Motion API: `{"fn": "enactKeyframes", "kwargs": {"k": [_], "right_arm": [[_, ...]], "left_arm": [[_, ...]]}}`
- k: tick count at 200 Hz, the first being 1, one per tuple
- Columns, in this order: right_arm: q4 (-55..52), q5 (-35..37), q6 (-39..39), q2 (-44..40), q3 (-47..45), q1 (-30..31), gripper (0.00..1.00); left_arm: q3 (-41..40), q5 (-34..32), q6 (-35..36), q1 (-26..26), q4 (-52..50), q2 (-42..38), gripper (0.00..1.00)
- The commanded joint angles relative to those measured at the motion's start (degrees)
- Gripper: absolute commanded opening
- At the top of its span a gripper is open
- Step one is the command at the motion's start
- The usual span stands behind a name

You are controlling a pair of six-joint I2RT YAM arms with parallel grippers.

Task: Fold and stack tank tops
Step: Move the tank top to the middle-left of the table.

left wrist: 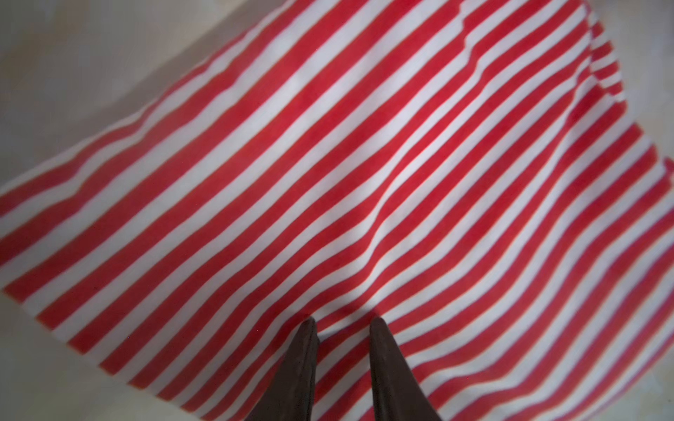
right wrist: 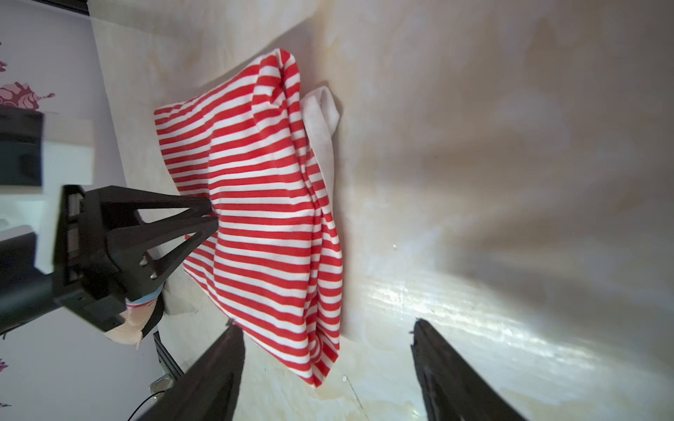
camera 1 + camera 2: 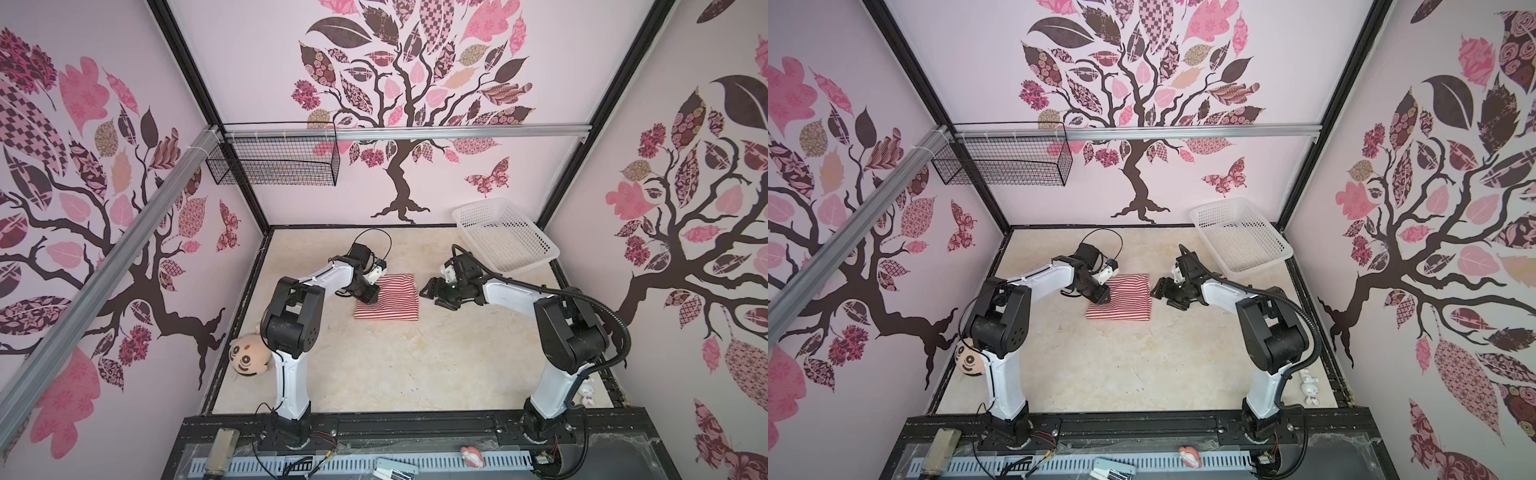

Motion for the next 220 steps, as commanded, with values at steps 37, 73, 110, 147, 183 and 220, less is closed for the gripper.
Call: {"fn": "enactKeyframes", "kwargs": {"k": [37,73,110,147,183,220], "right_arm": [[-2.1,1.3,-0.8,-4.3,-0.2,-0.5,0.76],[-1.8,0.1,-0.6,-2.7,0.3,-0.5,0.76],[-1.1,-0.5,0.0,-2.2,0.4,-0.5,0.76],[-1.2,-0.4,-0.3,-2.1,0.3,-0.5,0.76],[-1.2,-0.7,-0.1,-2.6,-0.3,-0.5,0.77],[-2.5,-0.2,-0.8,-5.7,-1.1,-0.5,0.8]], "left_arm": [[5.9,-2.0,3.3,6.1,-5.7,4.5,0.29],[7.0,-2.8,6.1,10.2,-7.9,4.4,0.29],[6.9,-3.7,6.1,14.5,-7.5,4.0,0.29],[7.3,-3.5,6.2,17.6,-7.9,4.2,0.28],[6.7,1.7,6.2,17.7,-7.5,1.7,0.29],[8.0,2.1,5.6,17.7,-7.6,-1.2,0.28]]}}
